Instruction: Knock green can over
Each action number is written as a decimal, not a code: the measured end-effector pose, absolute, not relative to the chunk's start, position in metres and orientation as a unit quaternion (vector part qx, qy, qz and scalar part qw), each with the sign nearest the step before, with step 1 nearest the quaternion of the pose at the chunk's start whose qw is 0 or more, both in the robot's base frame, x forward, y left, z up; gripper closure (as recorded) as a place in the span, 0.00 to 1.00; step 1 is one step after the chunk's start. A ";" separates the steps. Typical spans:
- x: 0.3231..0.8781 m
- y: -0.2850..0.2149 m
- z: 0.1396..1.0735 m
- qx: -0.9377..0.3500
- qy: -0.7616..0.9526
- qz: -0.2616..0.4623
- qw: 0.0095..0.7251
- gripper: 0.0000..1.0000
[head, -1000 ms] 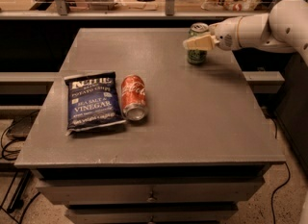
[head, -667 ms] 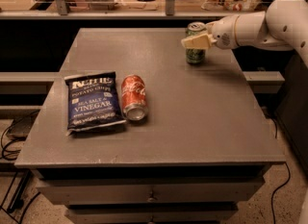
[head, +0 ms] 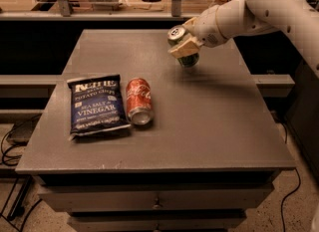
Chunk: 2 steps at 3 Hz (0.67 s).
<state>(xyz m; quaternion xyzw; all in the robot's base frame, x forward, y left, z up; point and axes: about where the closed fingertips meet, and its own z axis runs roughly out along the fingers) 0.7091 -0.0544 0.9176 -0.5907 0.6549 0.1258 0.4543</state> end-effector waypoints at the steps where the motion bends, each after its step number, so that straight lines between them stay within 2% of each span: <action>1: 0.694 -0.032 0.905 -0.656 0.625 0.075 0.416 0.82; 2: 0.684 -0.023 0.886 -0.689 0.616 0.060 0.377 0.58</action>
Offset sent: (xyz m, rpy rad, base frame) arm -0.0367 0.0369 -0.0515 -0.3713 -0.0102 0.1885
